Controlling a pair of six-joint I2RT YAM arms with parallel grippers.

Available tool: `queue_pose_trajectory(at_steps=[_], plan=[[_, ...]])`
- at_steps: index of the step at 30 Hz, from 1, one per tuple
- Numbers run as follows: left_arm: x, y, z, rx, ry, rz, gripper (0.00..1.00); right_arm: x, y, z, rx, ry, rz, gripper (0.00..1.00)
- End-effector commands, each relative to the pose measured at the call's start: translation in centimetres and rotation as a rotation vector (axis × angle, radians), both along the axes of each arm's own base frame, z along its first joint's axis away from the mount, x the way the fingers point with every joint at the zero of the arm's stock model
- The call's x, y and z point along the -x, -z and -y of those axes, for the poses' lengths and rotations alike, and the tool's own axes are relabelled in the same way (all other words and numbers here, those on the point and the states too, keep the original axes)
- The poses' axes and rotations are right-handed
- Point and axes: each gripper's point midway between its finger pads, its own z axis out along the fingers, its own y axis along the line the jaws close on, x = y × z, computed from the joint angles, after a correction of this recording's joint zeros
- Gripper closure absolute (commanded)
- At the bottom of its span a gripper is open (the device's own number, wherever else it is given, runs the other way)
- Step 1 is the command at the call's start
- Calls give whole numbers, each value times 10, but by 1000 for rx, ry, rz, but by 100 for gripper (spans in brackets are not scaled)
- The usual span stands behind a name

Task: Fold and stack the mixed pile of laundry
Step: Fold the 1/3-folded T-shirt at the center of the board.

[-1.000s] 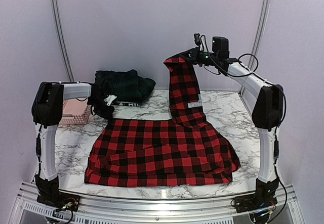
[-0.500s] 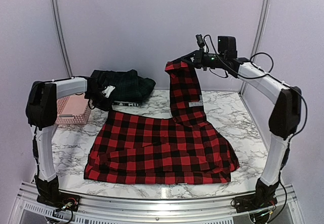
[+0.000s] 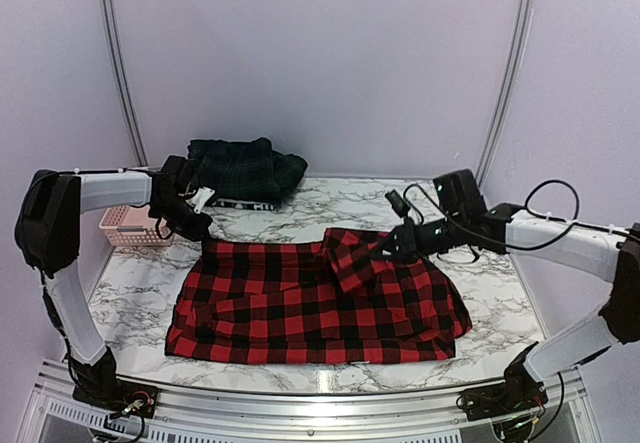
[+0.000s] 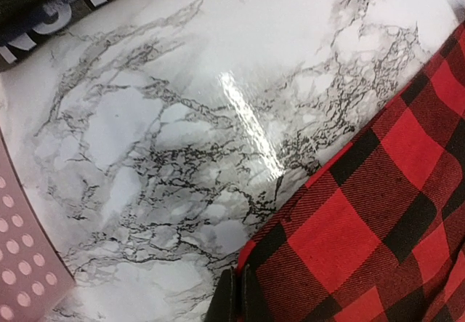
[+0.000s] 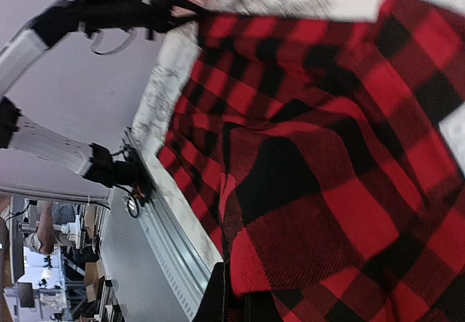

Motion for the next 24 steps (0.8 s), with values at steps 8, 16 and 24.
queue_pose_trajectory(at_steps=[8, 16, 24], plan=[[1, 33, 11, 9, -28, -58, 100, -34, 166, 67, 302, 268, -351, 100], [-20, 44, 33, 60, -62, -72, 100, -90, 220, 141, 414, 402, -405, 100], [-68, 14, 38, 64, -105, 47, 100, -171, 131, 132, 294, 370, -192, 100]])
